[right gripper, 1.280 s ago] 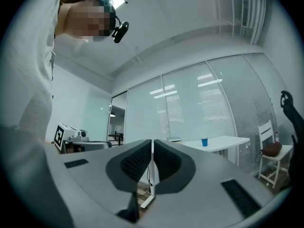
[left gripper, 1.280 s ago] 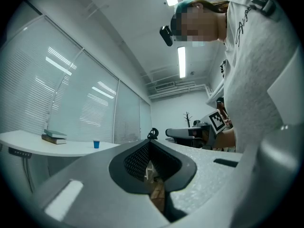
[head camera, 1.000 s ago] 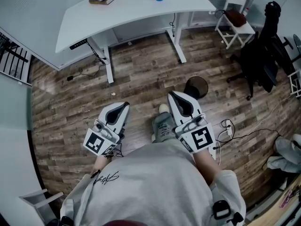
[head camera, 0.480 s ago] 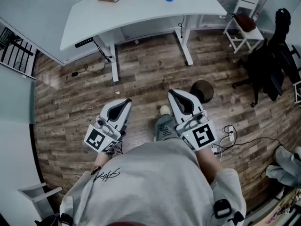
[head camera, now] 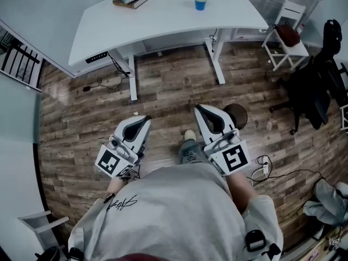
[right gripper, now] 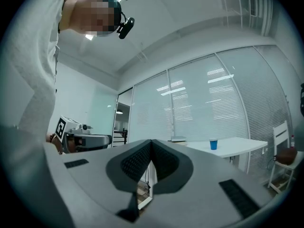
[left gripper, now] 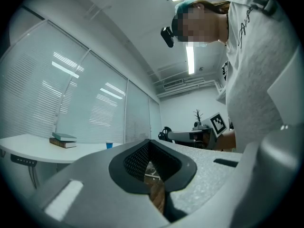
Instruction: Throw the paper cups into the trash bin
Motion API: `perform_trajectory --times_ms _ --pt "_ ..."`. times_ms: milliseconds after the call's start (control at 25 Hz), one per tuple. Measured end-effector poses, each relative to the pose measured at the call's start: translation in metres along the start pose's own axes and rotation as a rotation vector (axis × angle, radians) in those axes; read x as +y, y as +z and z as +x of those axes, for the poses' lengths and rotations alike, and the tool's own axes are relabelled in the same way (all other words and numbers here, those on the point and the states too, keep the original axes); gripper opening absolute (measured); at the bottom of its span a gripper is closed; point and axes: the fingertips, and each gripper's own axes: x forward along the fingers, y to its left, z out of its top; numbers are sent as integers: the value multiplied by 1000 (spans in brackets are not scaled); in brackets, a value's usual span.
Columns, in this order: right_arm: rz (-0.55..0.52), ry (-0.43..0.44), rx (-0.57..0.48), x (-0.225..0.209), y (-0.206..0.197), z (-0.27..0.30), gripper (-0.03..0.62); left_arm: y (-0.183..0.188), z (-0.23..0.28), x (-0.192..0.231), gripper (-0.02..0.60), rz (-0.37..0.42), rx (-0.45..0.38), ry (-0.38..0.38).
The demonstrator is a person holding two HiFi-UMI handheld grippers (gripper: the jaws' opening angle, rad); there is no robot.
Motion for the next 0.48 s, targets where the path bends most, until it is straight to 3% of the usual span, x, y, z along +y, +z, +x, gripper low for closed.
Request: perform_trajectory --times_ms 480 --pt "36 -9 -7 -54 -5 52 6 -6 48 53 -6 3 -2 -12"
